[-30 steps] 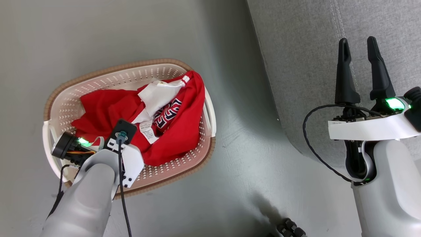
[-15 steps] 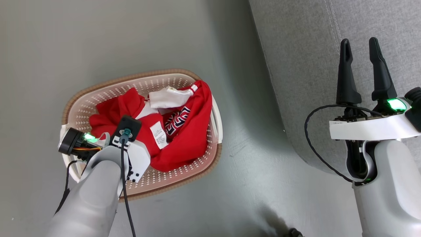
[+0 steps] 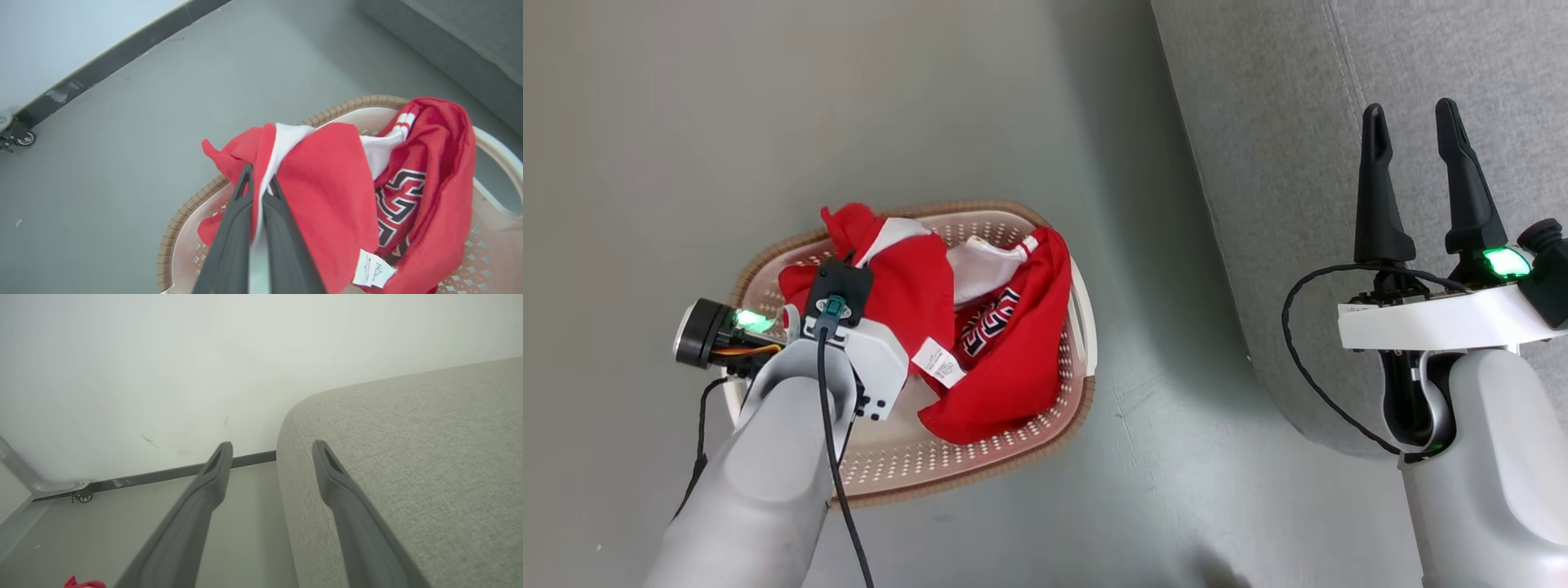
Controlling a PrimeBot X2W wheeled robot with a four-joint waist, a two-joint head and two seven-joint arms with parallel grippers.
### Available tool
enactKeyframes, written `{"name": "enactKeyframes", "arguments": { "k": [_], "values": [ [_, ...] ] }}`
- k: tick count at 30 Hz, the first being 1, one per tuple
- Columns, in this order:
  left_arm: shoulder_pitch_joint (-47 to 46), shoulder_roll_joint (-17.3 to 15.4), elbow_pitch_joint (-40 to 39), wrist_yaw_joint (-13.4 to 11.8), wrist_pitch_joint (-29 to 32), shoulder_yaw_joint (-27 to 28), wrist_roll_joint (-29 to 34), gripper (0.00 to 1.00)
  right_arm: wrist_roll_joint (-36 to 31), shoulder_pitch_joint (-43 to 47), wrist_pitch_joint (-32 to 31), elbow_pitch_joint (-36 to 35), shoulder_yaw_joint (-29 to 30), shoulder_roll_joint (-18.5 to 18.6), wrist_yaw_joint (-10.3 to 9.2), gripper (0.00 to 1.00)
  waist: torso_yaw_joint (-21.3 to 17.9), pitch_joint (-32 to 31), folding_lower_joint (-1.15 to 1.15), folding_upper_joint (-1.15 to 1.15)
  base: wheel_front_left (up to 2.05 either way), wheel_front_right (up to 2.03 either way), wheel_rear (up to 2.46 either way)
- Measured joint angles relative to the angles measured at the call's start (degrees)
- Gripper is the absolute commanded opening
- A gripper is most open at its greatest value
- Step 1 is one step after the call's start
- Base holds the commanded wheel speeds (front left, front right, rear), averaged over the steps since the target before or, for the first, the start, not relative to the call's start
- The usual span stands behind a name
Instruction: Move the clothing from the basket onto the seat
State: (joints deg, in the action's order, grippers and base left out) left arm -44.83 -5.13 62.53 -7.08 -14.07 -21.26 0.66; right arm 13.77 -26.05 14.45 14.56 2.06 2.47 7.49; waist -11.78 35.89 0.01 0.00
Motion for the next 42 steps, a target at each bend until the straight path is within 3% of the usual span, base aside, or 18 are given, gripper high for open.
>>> {"name": "enactKeyframes", "arguments": {
  "k": [8, 29, 42],
  "values": [
    [0.8, 0.6, -4.4, -1.2, -0.1, 1.2, -1.2, 0.00, -1.1, 0.1, 0.0, 0.4, 0.6, 0.0, 0.00, 1.00, 1.5, -3.0, 0.00, 0.00, 0.00, 0.00, 0.00],
    [9.9, 0.1, -25.7, -4.0, -0.1, 5.4, -4.7, 0.00, -4.2, 2.0, 0.0, 1.5, 1.0, 0.2, -0.01, 1.00, 5.8, -12.7, 0.00, 0.00, 0.00, 0.00, 0.00],
    [15.5, -0.4, -35.7, -3.9, -0.1, 5.5, -5.6, 0.00, -4.8, 4.7, 0.0, 3.5, -5.7, 2.8, -0.01, 1.00, 8.4, -19.9, 0.00, 0.00, 0.00, 0.00, 0.00]
  ]
}}
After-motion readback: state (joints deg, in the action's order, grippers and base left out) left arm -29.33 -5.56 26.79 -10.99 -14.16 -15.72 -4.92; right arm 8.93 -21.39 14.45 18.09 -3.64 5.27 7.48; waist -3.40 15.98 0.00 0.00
